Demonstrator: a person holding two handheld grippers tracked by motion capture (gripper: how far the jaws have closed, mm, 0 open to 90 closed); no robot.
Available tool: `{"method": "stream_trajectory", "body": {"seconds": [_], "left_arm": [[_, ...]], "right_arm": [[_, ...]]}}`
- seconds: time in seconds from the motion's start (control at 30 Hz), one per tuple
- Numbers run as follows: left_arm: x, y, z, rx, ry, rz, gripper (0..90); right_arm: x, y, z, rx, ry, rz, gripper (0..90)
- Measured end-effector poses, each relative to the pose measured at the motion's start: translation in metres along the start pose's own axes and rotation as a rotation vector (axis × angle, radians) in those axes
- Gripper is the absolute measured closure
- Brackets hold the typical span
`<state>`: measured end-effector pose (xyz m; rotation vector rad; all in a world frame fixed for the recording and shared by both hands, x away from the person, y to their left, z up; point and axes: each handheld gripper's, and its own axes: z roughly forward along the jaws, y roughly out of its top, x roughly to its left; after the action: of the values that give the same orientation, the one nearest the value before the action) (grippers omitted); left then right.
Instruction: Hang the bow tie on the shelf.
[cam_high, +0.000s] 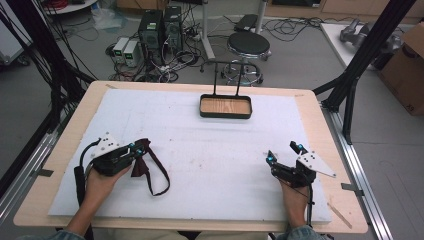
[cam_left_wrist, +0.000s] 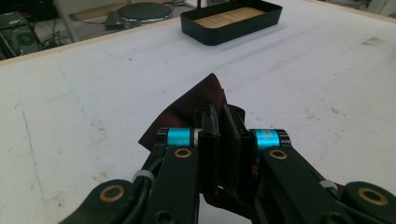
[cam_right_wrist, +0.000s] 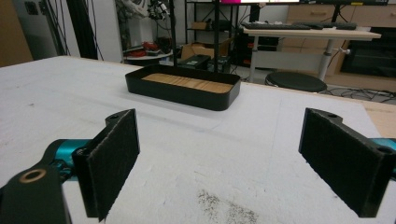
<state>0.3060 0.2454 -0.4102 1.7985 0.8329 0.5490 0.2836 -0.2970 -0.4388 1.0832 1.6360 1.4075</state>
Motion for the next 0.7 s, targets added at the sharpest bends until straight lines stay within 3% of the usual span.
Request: {"method": "stream_trajectory", "body": {"seconds": [0.3, 0.43, 0.7], "left_arm": [[0.017, 0.024, 0.012, -0.032, -0.079, 0.051, 84.3], [0.02, 0.037, 0.021, -0.043, -0.095, 0.072, 84.3], [0.028, 0.064, 0.043, -0.08, -0.16, 0.079, 84.4]], "right_arm": [[-0.001, 0.0, 0.0, 0.0, -0.002, 0.003, 11.6], [-0.001, 0.0, 0.0, 0.0, -0.003, 0.003, 11.6], [-0.001, 0.0, 0.0, 0.0, -0.002, 0.006, 11.6]]}}
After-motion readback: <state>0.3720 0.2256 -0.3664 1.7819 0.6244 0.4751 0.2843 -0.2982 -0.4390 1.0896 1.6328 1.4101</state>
